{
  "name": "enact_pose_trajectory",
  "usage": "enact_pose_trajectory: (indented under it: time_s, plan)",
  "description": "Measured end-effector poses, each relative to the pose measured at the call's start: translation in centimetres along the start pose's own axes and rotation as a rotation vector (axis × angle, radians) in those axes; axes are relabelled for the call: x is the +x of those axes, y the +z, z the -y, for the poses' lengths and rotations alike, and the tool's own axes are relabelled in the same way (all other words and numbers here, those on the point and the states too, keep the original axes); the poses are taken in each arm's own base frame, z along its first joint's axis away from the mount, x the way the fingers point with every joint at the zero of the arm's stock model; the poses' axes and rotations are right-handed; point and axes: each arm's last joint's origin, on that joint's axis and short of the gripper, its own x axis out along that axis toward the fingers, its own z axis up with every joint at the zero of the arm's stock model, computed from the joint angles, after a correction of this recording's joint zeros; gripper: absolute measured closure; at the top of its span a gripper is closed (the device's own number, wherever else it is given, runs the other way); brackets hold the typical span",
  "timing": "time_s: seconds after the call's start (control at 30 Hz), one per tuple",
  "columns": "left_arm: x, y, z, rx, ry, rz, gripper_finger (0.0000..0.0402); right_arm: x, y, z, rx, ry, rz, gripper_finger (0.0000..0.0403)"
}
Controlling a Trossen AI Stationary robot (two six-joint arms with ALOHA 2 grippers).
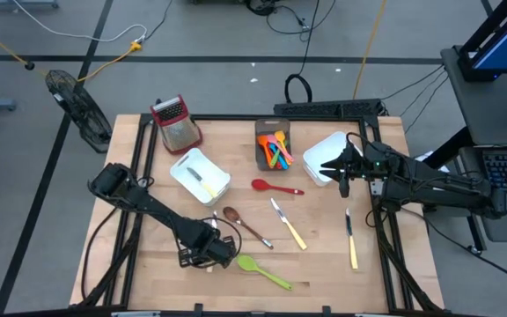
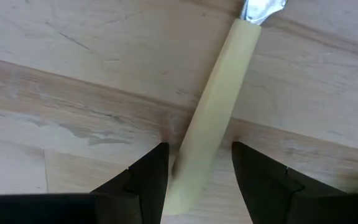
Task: Pick & Place Kitchen Items
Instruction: Put the yellow table knife into the left white bin
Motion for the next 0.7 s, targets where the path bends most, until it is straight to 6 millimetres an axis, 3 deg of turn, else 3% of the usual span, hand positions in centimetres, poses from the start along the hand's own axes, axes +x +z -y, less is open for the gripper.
enact_pose_trajectory:
  time_s: [0.13,0.37,0.7]
  plan:
    - [0.06,0.01,0.01,0.023,0.011,-0.012,0.0239,0.00,0.00,0.00,0.000,0.000,0.000,0.0298]
    - [0.12,-0.12,0.13,0.038,0.001,-0.029,0.0349,0.00,0.00,0.00,0.000,0.000,0.000,0.0298]
    - [0.18,-0.85,-0.04,0.055,-0.025,-0.045,0.0350,0.00,0.00,0.00,0.000,0.000,0.000,0.0298]
